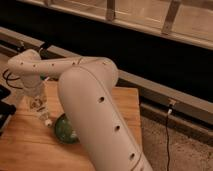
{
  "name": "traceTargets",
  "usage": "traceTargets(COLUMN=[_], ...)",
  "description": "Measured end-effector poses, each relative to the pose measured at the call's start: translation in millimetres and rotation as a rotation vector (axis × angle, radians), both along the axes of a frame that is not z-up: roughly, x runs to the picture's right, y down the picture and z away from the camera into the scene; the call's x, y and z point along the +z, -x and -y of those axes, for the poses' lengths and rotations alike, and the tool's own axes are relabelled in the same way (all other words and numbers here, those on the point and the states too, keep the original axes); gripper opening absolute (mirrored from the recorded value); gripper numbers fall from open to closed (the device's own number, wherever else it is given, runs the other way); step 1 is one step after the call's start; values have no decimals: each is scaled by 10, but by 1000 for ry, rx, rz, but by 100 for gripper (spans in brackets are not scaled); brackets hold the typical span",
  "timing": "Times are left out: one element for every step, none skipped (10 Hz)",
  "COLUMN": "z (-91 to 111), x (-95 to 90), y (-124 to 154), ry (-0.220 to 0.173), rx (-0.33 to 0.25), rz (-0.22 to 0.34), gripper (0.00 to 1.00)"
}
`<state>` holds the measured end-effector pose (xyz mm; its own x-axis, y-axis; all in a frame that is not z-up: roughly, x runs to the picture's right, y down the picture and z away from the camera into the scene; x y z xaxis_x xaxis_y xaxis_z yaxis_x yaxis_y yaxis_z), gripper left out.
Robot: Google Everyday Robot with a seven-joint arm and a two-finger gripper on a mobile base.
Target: Place the bottle in the ceramic bowl
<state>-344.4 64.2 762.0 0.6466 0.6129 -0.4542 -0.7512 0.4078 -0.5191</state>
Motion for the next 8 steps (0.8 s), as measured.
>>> traceTargets(z=[40, 42, -6, -58, -129, -296, -375, -397], x=[-63, -99, -100, -46, 29, 154, 218, 243], y=[-131, -222, -275, -385, -498, -612, -675, -712], ry=[-12, -19, -15, -16, -15, -8, -5, -4], rx=[14, 28, 44, 69, 88, 114, 128, 134], rz=[-10, -21, -27, -37, -48, -66, -79, -85], gripper=[0, 0, 0, 0, 0, 0, 0, 0])
